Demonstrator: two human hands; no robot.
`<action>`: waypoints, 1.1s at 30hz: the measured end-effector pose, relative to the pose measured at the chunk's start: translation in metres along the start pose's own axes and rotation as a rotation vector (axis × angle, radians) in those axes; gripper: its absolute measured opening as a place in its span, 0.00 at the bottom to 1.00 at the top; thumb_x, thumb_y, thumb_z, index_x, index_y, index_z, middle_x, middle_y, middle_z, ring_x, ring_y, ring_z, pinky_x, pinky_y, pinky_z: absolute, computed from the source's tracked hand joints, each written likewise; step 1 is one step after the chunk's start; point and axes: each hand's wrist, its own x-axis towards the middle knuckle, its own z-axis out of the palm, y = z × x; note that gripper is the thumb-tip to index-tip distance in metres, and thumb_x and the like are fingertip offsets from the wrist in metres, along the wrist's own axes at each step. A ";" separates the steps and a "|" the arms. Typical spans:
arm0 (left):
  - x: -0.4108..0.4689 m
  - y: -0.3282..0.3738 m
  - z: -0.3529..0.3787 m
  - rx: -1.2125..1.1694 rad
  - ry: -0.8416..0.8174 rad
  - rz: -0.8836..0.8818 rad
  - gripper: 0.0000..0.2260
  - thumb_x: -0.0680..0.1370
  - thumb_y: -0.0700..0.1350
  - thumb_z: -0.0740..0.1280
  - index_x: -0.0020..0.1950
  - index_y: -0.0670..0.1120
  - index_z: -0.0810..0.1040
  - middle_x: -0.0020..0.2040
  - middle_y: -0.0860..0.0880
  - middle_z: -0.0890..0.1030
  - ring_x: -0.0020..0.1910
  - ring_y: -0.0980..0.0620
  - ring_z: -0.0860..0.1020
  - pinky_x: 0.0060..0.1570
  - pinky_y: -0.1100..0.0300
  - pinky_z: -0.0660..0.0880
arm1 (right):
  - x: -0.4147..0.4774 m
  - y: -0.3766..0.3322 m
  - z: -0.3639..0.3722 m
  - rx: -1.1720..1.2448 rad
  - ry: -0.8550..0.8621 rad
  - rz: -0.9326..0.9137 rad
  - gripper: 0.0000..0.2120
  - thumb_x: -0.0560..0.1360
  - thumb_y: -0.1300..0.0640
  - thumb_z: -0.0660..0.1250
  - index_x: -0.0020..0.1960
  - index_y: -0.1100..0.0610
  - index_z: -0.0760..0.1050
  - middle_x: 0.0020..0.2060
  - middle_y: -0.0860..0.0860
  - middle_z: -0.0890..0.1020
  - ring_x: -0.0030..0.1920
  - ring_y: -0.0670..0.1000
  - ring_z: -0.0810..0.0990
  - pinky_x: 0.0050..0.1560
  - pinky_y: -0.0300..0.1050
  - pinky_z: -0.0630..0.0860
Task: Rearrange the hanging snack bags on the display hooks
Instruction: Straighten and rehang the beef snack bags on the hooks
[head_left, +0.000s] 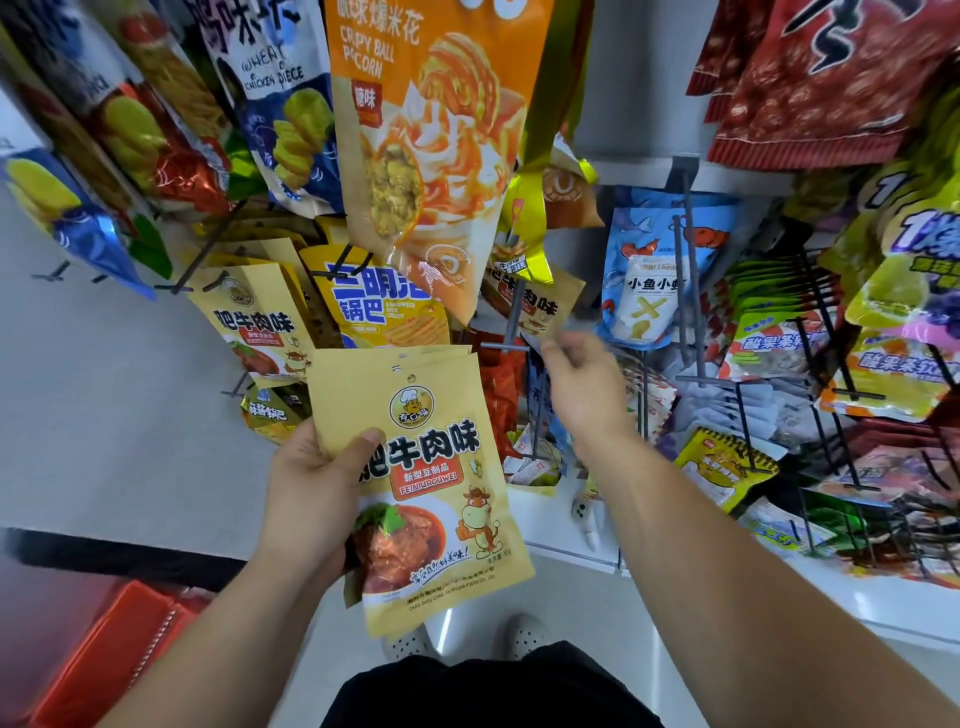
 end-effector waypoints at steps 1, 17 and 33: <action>-0.002 -0.001 0.002 0.001 -0.008 -0.001 0.10 0.81 0.34 0.68 0.57 0.47 0.81 0.44 0.56 0.89 0.39 0.60 0.86 0.34 0.67 0.79 | -0.014 0.004 0.000 0.014 -0.093 0.032 0.08 0.83 0.47 0.65 0.54 0.50 0.79 0.48 0.45 0.84 0.54 0.50 0.83 0.57 0.49 0.78; -0.010 -0.006 0.013 -0.004 -0.130 -0.013 0.10 0.84 0.38 0.66 0.62 0.47 0.82 0.54 0.48 0.88 0.53 0.47 0.87 0.49 0.52 0.82 | -0.073 0.018 -0.002 0.288 -0.308 0.091 0.11 0.76 0.59 0.76 0.38 0.61 0.79 0.35 0.53 0.84 0.37 0.50 0.82 0.40 0.47 0.78; 0.005 -0.011 0.002 0.169 0.024 0.078 0.09 0.86 0.43 0.62 0.55 0.48 0.82 0.44 0.54 0.88 0.43 0.59 0.85 0.38 0.68 0.78 | -0.060 0.030 -0.015 0.422 -0.262 0.222 0.07 0.82 0.59 0.69 0.54 0.60 0.84 0.48 0.57 0.89 0.52 0.61 0.87 0.55 0.59 0.84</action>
